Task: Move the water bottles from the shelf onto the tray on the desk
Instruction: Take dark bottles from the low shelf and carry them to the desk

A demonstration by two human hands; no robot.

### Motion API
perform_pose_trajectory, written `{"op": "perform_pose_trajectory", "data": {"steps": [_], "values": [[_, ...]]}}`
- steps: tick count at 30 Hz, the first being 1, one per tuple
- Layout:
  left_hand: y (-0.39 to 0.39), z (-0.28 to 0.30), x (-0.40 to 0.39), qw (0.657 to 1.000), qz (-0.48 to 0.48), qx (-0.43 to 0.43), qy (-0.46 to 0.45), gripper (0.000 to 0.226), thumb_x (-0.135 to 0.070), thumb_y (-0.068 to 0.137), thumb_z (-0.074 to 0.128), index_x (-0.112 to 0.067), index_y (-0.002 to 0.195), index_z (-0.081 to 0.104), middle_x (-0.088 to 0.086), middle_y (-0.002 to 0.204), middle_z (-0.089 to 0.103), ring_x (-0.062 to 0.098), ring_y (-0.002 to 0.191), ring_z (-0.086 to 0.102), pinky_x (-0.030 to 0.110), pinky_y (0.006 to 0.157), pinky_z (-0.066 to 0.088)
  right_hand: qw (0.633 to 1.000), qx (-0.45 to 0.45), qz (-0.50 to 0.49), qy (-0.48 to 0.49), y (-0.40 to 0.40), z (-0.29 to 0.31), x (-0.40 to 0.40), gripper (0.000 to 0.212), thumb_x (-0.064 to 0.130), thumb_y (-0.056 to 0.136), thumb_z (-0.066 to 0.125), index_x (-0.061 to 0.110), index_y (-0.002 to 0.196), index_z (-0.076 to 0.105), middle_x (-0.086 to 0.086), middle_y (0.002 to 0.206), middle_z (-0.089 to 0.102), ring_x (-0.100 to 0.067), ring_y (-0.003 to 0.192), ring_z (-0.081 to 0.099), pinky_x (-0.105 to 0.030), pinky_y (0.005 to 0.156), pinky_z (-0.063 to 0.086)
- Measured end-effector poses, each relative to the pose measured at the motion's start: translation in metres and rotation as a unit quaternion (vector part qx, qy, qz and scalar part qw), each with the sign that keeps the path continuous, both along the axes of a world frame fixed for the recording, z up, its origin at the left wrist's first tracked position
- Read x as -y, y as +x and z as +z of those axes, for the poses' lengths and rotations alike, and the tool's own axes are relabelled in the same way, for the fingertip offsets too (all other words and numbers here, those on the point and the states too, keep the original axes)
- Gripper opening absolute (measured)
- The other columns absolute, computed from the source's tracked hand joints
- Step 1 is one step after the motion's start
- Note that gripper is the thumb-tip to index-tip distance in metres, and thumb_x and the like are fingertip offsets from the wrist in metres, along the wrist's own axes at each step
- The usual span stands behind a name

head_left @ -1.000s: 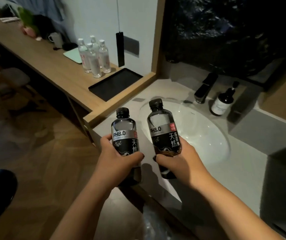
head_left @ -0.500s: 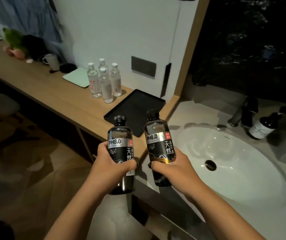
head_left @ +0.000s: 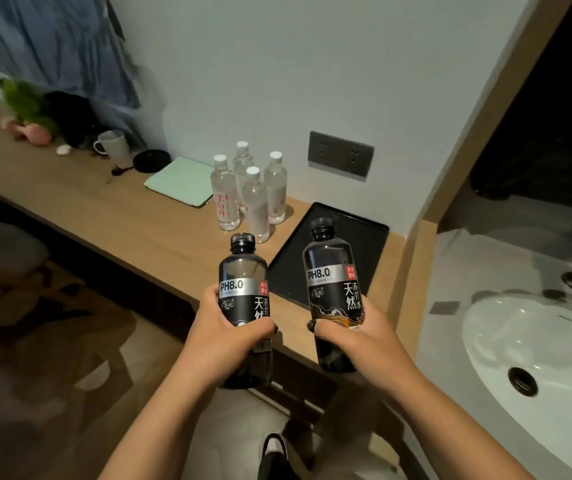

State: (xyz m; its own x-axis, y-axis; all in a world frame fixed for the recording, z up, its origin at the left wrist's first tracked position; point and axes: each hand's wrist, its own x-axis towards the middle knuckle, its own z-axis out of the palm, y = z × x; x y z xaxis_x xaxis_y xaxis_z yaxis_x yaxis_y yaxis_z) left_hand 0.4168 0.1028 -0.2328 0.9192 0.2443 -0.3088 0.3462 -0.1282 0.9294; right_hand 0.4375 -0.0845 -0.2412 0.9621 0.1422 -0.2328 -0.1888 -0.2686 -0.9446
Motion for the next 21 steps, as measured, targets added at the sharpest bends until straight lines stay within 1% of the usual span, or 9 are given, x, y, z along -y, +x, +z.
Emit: {"op": "perform_pose_trajectory", "data": {"steps": [2,4,6,9,12,14,16,18,21], "values": [[0.029,-0.006,-0.015,1.0,-0.004,-0.005,0.002,0.067,-0.009,0.066,0.078,-0.028,0.118,0.04,0.005,0.1,0.061,0.022,0.085,0.064,0.035,0.07,0.055,0.999,-0.018,-0.015,0.026,0.028,-0.006,-0.014,0.032,0.029,0.07,0.075,0.026,0.096,0.058,-0.002,0.088,0.067,-0.016,0.079,0.065,-0.027,0.063,0.052],[0.058,-0.011,-0.031,1.0,-0.005,-0.017,0.006,0.067,-0.011,0.067,0.078,-0.028,0.119,0.04,0.005,0.099,0.061,0.021,0.084,0.064,0.031,0.065,0.052,0.998,-0.044,-0.031,0.043,0.057,-0.009,-0.028,0.035,0.037,0.063,0.068,0.024,0.095,0.059,-0.004,0.084,0.066,-0.017,0.073,0.065,-0.026,0.052,0.049],[0.086,-0.011,-0.047,0.999,-0.005,-0.033,0.011,0.064,-0.017,0.064,0.079,-0.024,0.117,0.042,0.006,0.097,0.062,0.021,0.083,0.064,0.029,0.063,0.05,0.996,-0.057,-0.038,0.057,0.084,-0.009,-0.043,0.032,0.038,0.067,0.065,0.024,0.095,0.059,-0.007,0.084,0.066,-0.021,0.072,0.065,-0.027,0.047,0.048],[0.124,-0.012,-0.072,0.998,-0.001,-0.054,0.018,0.062,-0.024,0.058,0.08,-0.021,0.111,0.047,0.008,0.093,0.063,0.022,0.08,0.064,0.03,0.061,0.049,0.994,-0.057,-0.025,0.085,0.12,-0.009,-0.063,0.013,0.023,0.085,0.062,0.024,0.097,0.059,-0.014,0.096,0.066,-0.023,0.079,0.064,-0.032,0.055,0.052],[0.154,-0.013,-0.094,0.998,0.008,-0.066,0.006,0.061,-0.028,0.05,0.077,-0.019,0.105,0.051,0.009,0.089,0.065,0.024,0.076,0.066,0.031,0.059,0.05,0.992,-0.053,-0.034,0.112,0.147,-0.009,-0.082,0.018,0.014,0.085,0.06,0.024,0.1,0.058,-0.007,0.091,0.069,-0.012,0.072,0.068,-0.023,0.055,0.054],[0.173,-0.014,-0.107,0.998,0.005,-0.057,-0.008,0.041,-0.018,0.057,0.077,-0.012,0.093,0.058,0.009,0.077,0.065,0.022,0.066,0.064,0.031,0.058,0.051,0.991,-0.047,-0.048,0.114,0.161,-0.014,-0.095,0.026,0.014,0.081,0.065,0.029,0.102,0.059,-0.001,0.093,0.07,-0.008,0.078,0.069,-0.02,0.062,0.052],[0.193,-0.017,-0.121,0.998,0.001,-0.053,-0.016,0.023,-0.009,0.062,0.075,-0.011,0.079,0.06,0.008,0.067,0.064,0.021,0.059,0.062,0.033,0.058,0.051,0.99,-0.055,-0.065,0.11,0.174,-0.023,-0.109,0.031,0.014,0.077,0.069,0.033,0.099,0.058,0.003,0.093,0.07,-0.01,0.083,0.068,-0.022,0.067,0.051],[0.213,-0.021,-0.133,0.998,-0.01,-0.053,-0.014,0.019,-0.003,0.066,0.073,-0.012,0.076,0.06,0.008,0.066,0.064,0.022,0.06,0.062,0.035,0.061,0.052,0.99,-0.063,-0.079,0.097,0.187,-0.032,-0.123,0.032,0.011,0.076,0.071,0.033,0.094,0.057,0.006,0.09,0.068,-0.009,0.08,0.066,-0.02,0.066,0.05],[0.243,-0.032,-0.15,0.998,-0.032,-0.046,-0.01,0.025,0.003,0.066,0.072,-0.015,0.078,0.06,0.006,0.069,0.066,0.022,0.063,0.064,0.032,0.061,0.054,0.989,-0.065,-0.11,0.075,0.208,-0.047,-0.141,0.033,0.003,0.074,0.073,0.028,0.088,0.056,0.008,0.081,0.067,-0.004,0.072,0.067,-0.014,0.056,0.05]]}}
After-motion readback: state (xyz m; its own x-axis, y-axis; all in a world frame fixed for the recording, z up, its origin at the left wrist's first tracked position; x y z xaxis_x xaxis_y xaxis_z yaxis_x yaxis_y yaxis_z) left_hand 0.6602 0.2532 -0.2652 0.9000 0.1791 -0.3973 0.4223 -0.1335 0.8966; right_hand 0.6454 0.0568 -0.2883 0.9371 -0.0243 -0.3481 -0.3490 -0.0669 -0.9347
